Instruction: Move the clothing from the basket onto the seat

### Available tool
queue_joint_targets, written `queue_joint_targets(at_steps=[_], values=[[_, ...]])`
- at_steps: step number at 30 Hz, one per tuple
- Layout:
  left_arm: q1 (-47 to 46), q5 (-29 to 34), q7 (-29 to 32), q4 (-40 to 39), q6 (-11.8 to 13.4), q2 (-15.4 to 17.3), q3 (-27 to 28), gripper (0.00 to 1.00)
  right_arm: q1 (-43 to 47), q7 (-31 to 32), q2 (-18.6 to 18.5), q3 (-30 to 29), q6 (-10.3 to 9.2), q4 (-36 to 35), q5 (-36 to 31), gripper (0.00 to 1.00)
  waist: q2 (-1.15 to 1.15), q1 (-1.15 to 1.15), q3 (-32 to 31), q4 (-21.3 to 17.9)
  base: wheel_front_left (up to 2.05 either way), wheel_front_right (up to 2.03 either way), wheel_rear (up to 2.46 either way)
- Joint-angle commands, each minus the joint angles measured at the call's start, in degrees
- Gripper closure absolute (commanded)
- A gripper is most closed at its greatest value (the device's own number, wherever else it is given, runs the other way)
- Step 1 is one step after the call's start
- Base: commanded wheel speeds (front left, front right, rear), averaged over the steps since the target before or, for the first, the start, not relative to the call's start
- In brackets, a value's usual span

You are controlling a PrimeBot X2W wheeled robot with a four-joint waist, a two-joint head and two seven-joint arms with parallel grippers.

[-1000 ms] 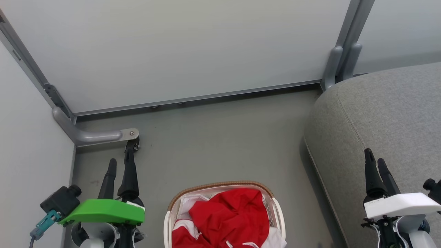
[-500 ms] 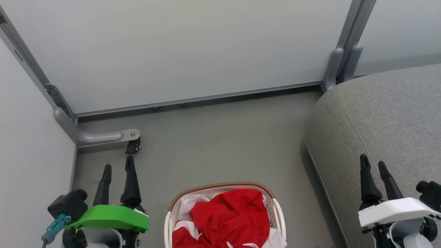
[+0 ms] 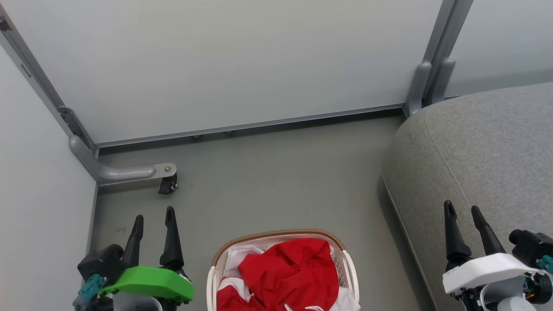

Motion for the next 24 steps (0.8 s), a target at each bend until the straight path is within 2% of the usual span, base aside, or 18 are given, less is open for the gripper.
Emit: queue_joint_targets(at_steps=[1,24], values=[[0.32,1.54,-0.55,0.04,0.22,0.43,-0.07,0.0,0.57,-0.58,-0.4,0.06,0.03,-0.03,-1.7,0.0,0.0,0.0,0.03,0.02,0.0,0.0,0.0],[0.21,9.29,-3.3,5.19,-0.61,0.49,-0.97,0.0,0.97,-3.33,-0.51,0.64,0.03,0.92,-13.31,0.0,0.0,0.0,0.13,0.51,0.0,0.0,0.0]])
